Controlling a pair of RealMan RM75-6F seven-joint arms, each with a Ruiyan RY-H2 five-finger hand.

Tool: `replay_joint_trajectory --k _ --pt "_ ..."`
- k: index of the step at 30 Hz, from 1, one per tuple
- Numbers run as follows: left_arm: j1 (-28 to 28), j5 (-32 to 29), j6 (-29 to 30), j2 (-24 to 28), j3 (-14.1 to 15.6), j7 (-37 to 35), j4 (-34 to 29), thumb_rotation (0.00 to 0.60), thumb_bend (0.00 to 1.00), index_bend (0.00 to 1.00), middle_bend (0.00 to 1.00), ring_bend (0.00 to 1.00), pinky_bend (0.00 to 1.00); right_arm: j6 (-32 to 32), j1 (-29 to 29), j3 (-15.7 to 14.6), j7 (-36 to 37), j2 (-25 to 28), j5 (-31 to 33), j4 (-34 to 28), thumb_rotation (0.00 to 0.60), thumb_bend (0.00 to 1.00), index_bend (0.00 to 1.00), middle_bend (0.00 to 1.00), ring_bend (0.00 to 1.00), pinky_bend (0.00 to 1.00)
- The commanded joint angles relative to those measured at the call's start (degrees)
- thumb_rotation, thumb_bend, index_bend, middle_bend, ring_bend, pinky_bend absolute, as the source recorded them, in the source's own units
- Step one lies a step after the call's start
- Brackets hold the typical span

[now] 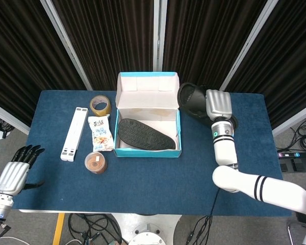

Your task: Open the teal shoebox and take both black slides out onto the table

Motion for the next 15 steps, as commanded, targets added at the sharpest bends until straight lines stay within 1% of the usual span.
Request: replay_joint_trajectory --k 1,10,15 --pt "-0.1 0.0 -0.1 0.0 0.1 0.2 -0.2 0.600 0.12 0.11 0.06 0.00 0.06 -2.9 -2.7 -1.2 3.1 0.1 0.0 3.6 0.600 0.40 0.44 0.55 0.51 0.69" --pt "-0.3 -0.1 -0.6 0.1 0.2 0.7 -0.4 0.600 0.12 0.11 0.06 0.00 0.06 -8.8 -7.1 -1.7 10.5 -3.5 0.1 14.9 0.600 0.40 0.44 0.55 0.51 0.69" --pt "-0.4 -0.1 -0.9 0.0 0.3 1.2 -0.6 0.600 0.12 0.11 0.06 0.00 0.06 -11.9 -7.7 -1.9 11.6 -5.5 0.2 20.0 0.600 0.38 0.44 0.54 0.51 0.68"
